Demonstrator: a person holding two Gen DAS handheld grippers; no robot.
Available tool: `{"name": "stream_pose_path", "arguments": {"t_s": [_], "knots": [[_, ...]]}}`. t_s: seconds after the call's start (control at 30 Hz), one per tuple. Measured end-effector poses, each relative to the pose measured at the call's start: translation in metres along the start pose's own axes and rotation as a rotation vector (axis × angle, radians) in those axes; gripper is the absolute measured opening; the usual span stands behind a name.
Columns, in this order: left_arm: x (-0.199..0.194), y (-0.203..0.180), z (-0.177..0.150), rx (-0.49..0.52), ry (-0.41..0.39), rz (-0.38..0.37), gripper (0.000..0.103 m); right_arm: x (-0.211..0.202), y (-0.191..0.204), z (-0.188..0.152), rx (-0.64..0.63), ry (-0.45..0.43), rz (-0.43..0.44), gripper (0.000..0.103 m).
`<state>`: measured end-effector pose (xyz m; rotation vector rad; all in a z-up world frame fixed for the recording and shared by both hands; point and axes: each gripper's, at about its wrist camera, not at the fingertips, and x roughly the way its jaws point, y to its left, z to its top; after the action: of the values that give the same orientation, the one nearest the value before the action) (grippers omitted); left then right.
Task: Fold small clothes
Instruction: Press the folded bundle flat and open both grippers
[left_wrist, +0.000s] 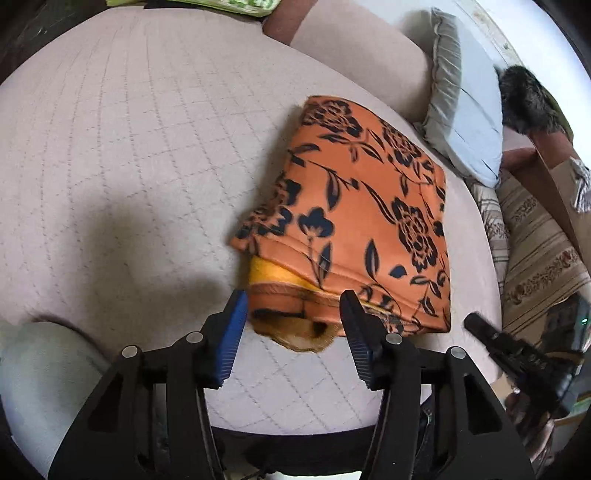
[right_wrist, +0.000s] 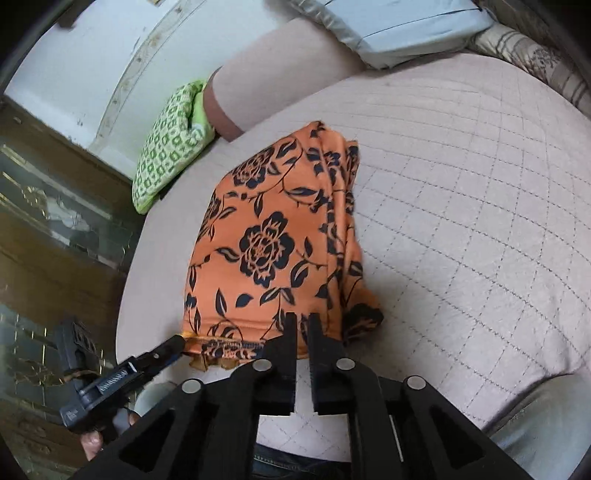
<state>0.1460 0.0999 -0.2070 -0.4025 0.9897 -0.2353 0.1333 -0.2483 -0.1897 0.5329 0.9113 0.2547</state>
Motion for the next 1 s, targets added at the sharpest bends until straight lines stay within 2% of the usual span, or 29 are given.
{"name": "stream_pose_path", "arguments": {"t_s": [0.03,0.1,0.17,0.27,0.33,0.37,0.4,0.47,0.53,0.6,0.63,0.67,0.7,0.73,0.77,0.87,1.0], "knots": [[-0.001,0.004,0.004,-0.017,-0.004,-0.004,0.052,0.004,-0.001,0.000,0.004,0.015,-0.009,0.008],[-0.002,0.014,0.012,-0.058,-0.009,-0.020,0.054,0.022,-0.006,0.001,0.018,0.076,-0.003,0.019],[0.001,0.022,0.019,-0.087,-0.007,-0.035,0.065,0.034,-0.011,0.000,0.042,0.103,-0.007,0.019],[0.009,0.027,0.027,-0.088,0.021,-0.083,0.068,0.027,-0.015,-0.002,0.060,0.087,0.031,0.020],[0.019,0.029,0.032,-0.103,0.043,-0.080,0.069,0.018,-0.011,0.001,0.043,0.045,0.032,0.032],[0.025,0.030,0.034,-0.111,0.051,-0.080,0.069,0.016,-0.009,0.003,0.031,0.026,0.009,0.045],[0.031,0.031,0.036,-0.118,0.059,-0.078,0.069,0.015,-0.008,0.006,0.029,0.013,-0.007,0.047],[0.040,0.033,0.037,-0.123,0.070,-0.063,0.069,0.021,-0.010,0.012,0.040,0.024,-0.025,0.047],[0.045,0.031,0.037,-0.124,0.082,-0.080,0.069,0.031,-0.016,0.015,0.058,0.051,-0.037,0.047],[0.047,0.027,0.036,-0.118,0.083,-0.082,0.068,0.042,-0.020,0.014,0.080,0.088,0.022,0.045],[0.048,0.025,0.035,-0.111,0.091,-0.076,0.062,0.047,-0.021,0.013,0.082,0.103,0.027,0.041],[0.048,0.022,0.033,-0.105,0.101,-0.077,0.054,0.052,-0.020,0.011,0.079,0.122,0.028,0.029],[0.050,0.020,0.032,-0.096,0.116,-0.098,0.040,0.055,-0.021,0.009,0.082,0.131,0.017,0.020],[0.049,0.015,0.028,-0.074,0.120,-0.103,0.038,0.053,-0.021,0.009,0.089,0.127,0.008,0.016],[0.046,0.010,0.024,-0.024,0.089,-0.068,0.038,0.047,-0.019,0.008,0.090,0.113,0.006,0.009],[0.050,0.002,0.015,0.052,0.071,-0.015,0.036,0.031,-0.006,0.009,0.008,0.069,-0.093,0.008],[0.057,0.004,0.011,0.048,0.059,-0.012,0.037,0.062,-0.017,0.010,0.009,0.130,-0.182,0.008]]}}
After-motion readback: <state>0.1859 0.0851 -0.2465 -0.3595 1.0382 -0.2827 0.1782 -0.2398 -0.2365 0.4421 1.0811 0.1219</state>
